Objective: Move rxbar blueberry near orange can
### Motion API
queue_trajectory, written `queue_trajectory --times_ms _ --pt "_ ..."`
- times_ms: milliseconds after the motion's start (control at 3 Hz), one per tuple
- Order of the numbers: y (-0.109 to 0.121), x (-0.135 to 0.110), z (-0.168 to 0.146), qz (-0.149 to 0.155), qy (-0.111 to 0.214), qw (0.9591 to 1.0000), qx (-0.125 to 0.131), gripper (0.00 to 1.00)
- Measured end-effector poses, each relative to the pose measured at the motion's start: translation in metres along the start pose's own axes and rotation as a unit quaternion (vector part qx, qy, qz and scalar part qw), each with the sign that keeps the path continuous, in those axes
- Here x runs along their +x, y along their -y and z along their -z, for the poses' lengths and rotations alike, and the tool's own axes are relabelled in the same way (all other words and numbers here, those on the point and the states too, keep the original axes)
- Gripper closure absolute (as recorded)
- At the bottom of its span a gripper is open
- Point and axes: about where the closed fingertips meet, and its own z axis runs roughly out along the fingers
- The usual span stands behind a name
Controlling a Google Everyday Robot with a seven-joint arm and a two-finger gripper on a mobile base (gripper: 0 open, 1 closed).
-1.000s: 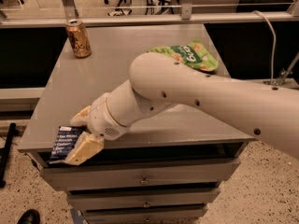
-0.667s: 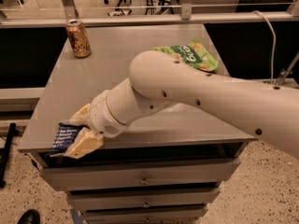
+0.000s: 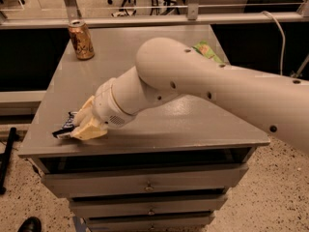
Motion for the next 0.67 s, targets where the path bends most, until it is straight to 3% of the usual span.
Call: queue_trajectory --times_ms 667 --pt "0.036 -0.022 0.023 0.036 -0.009 0.9988 0.031 1.00"
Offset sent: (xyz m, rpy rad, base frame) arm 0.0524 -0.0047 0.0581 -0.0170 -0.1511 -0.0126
